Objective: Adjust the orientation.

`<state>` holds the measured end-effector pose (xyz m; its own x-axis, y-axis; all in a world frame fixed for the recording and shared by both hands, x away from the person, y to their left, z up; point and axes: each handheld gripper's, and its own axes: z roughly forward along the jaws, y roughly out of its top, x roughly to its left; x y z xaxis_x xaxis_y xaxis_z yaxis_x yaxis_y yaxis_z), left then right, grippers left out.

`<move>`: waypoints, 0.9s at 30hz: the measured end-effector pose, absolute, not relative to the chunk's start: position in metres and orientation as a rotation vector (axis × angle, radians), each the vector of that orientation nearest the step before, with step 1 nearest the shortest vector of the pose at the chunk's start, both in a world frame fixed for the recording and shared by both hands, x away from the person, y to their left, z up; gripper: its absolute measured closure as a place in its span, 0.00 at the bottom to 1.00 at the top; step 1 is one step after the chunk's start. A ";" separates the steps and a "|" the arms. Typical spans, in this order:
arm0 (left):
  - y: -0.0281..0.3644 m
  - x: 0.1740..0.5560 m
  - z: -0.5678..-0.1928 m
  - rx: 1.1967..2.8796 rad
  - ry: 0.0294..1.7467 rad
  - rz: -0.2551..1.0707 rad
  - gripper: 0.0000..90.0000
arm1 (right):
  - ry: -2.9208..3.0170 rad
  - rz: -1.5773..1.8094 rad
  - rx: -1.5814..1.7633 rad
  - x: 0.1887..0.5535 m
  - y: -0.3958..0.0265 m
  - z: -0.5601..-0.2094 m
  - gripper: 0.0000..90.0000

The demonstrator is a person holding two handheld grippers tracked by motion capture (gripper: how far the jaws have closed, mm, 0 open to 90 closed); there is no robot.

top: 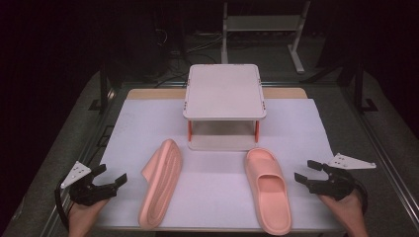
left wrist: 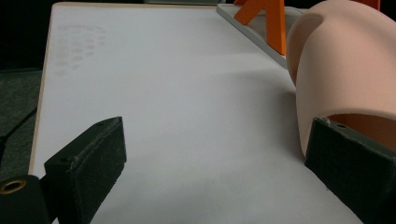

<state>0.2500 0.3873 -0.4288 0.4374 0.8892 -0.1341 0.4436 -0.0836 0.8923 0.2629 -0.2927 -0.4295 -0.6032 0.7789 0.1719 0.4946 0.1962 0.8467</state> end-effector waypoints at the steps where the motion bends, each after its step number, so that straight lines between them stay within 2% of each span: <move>1: 0.387 0.250 -0.428 1.701 1.161 0.566 0.05 | 2.180 1.370 1.206 0.262 -0.292 -0.429 0.26; 16: 0.386 0.247 -0.426 1.681 1.141 0.559 0.06 | 2.157 1.384 1.181 0.253 -0.291 -0.424 0.25; 27: 0.378 0.246 -0.429 1.729 1.123 0.534 0.06 | 2.160 1.393 1.165 0.253 -0.289 -0.423 0.25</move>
